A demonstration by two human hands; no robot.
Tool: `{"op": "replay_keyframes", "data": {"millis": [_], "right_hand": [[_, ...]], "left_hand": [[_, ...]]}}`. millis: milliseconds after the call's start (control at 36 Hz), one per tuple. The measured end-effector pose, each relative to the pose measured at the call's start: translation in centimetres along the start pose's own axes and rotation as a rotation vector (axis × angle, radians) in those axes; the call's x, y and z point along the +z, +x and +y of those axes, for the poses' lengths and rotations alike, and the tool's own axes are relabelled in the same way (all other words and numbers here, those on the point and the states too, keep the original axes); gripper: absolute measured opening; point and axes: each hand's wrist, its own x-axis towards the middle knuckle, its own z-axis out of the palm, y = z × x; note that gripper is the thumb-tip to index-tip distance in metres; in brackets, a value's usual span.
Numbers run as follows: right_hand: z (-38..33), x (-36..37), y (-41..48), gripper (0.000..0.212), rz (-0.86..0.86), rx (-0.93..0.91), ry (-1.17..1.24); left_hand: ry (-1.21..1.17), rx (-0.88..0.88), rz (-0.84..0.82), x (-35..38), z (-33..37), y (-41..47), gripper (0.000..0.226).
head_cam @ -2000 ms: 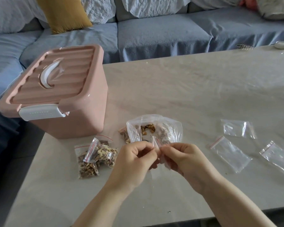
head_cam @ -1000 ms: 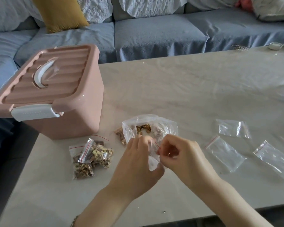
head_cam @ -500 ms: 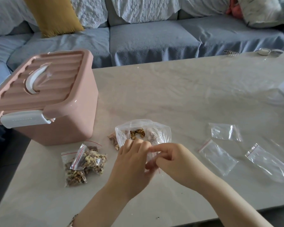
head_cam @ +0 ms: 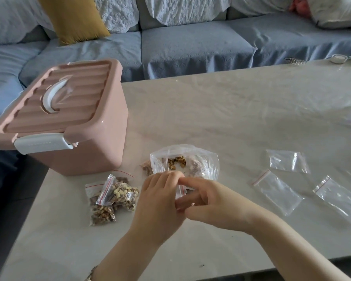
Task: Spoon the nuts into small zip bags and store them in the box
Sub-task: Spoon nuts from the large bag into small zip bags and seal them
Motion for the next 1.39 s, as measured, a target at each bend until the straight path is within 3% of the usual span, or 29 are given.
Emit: {"op": "replay_keyframes", "data": {"millis": [111, 222, 306, 417, 500, 611, 694, 778, 861, 1000, 1167, 1222, 1306, 1389], "right_hand": [[0.1, 0.4, 0.1, 0.051, -0.024, -0.033, -0.016], [0.4, 1.0, 0.1, 0.039, -0.023, -0.073, -0.010], [0.8, 1.4, -0.2, 0.035, -0.012, -0.098, -0.029], [1.6, 1.8, -1.0, 0.040, 0.104, -0.121, -0.112], [3.4, 0.7, -1.6, 0.045, 0.300, -0.120, -0.258], [7.6, -1.6, -1.3, 0.037, 0.532, 0.094, -0.469], [10.1, -2.0, -0.7, 0.043, 0.434, 0.345, -0.575], [11.0, -1.7, 0.1, 0.029, 0.396, 0.385, -0.532], [11.1, -1.2, 0.7, 0.001, 0.402, 0.335, -0.430], [10.9, -0.9, 1.0, 0.005, 0.510, 0.262, -0.059], [8.9, 0.0, 2.1, 0.020, 0.824, 0.181, 0.661], [8.3, 0.3, 2.5, 0.022, 0.867, 0.100, 0.614], [7.8, 0.7, 2.6, 0.026, 0.923, -0.128, 0.308], [8.2, 0.5, 2.5, 0.017, 0.932, -0.301, 0.003]], "left_hand": [[0.039, -0.031, -0.035, 0.1, -0.2, -0.3, 0.053], [0.071, -0.038, -0.020, 0.0, -0.3, -0.6, 0.050], [0.087, -0.038, -0.074, 0.0, 0.0, -0.8, 0.068], [0.032, -0.089, -0.097, -0.3, 0.2, -1.1, 0.042], [-0.048, -0.184, -0.069, -0.4, -0.5, -1.6, 0.021], [-0.190, -0.434, -0.060, -0.9, -1.8, -2.8, 0.023], [-0.275, -0.592, -0.054, -1.0, -2.4, -3.3, 0.019], [-0.364, -0.689, -0.041, -0.9, -2.6, -3.4, 0.018], [-0.448, -0.746, -0.031, -0.8, -2.9, -2.9, 0.020], [-0.582, -0.820, -0.070, -0.4, -3.4, -1.7, 0.043], [-0.603, -0.876, -0.135, 0.3, -3.5, 0.0, 0.039], [-0.629, -0.886, -0.141, 0.6, -3.5, 0.2, 0.041], [-0.617, -0.875, -0.195, 0.6, -3.5, 0.2, 0.044], [-0.598, -0.823, -0.256, 0.3, -3.3, 0.1, 0.061]]}}
